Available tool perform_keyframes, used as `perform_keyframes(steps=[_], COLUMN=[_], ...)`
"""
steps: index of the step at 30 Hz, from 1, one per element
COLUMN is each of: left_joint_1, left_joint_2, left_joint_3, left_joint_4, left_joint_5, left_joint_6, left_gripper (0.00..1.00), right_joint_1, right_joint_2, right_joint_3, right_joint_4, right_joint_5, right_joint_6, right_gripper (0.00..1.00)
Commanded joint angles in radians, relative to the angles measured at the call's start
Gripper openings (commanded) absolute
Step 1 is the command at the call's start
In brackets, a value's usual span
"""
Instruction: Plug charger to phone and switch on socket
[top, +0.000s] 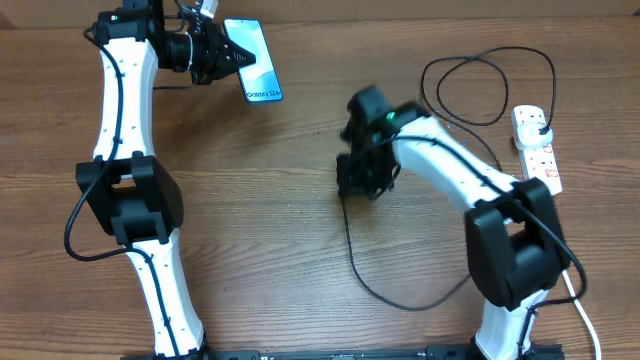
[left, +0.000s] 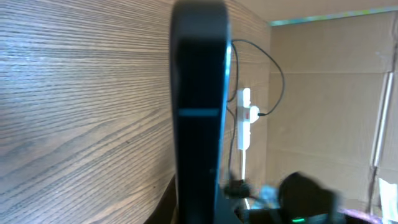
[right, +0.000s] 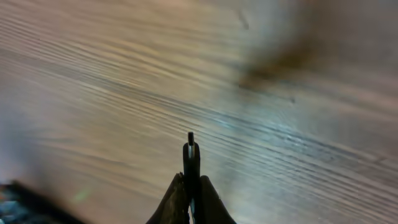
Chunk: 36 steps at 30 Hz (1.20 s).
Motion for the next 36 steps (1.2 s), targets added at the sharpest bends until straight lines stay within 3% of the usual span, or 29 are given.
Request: perform_keyframes(steps=[1,4,6,7,9,10,17,19,22,30,33,36], left_joint_1=[-0.008,-0.008,-0.008,-0.008,-0.008,-0.008,-0.008,-0.008,-0.008,-0.008,-0.008,-0.008], left_joint_2=[-0.042,-0.042,-0.042,-0.042,-0.042,-0.042,-0.042,-0.042,-0.042,-0.042,-0.042,-0.042], left_joint_3=[0.016,0.016,0.016,0.016,0.016,0.016,0.016,0.016,0.016,0.016,0.016,0.016], left_joint_4=[0.002,0.002,0.002,0.002,0.002,0.002,0.002,0.002,0.002,-0.004,-0.014,-0.021], left_joint_5=[-0.003,-0.003,-0.003,-0.003,-0.003,-0.003,-0.004,-0.004,-0.008,-0.015,-0.016,-0.015], left_joint_6=[0.021,0.021,0.021,0.021,0.021,0.021,0.021,0.021,0.027,0.027,0.028,0.027], left_gripper=[0.04,0.04,0.04,0.04,0.04,0.04,0.04,0.04,0.04,0.04,0.04,0.04], right_joint_1=[-0.002,-0.002,-0.003,-0.003,-0.003,-0.003,-0.003,0.004,0.059,0.224,0.246,0.243], right_joint_2=[0.045,0.063,0.074,0.074,0.074,0.074,0.074,0.074,0.074,0.077,0.084,0.092], right_joint_3=[-0.101,-0.135,-0.138,-0.138,-0.135,-0.127,0.047,0.093,0.114,0.113,0.113,0.111], right_joint_4=[0.032,0.039,0.033,0.031,0.021,0.01,-0.174,-0.225,-0.269,-0.209,-0.189,-0.169], right_joint_5=[0.041,0.052,0.078,0.097,0.134,0.151,0.29,0.304,0.374,0.503,0.566,0.577], right_joint_6=[-0.016,-0.027,-0.027,-0.026,-0.026,-0.026,-0.018,-0.017,0.035,0.156,0.205,0.211], right_gripper=[0.04,0.05,0.11,0.18,0.48,0.58,0.65,0.64,0.43,0.11,0.04,0.04])
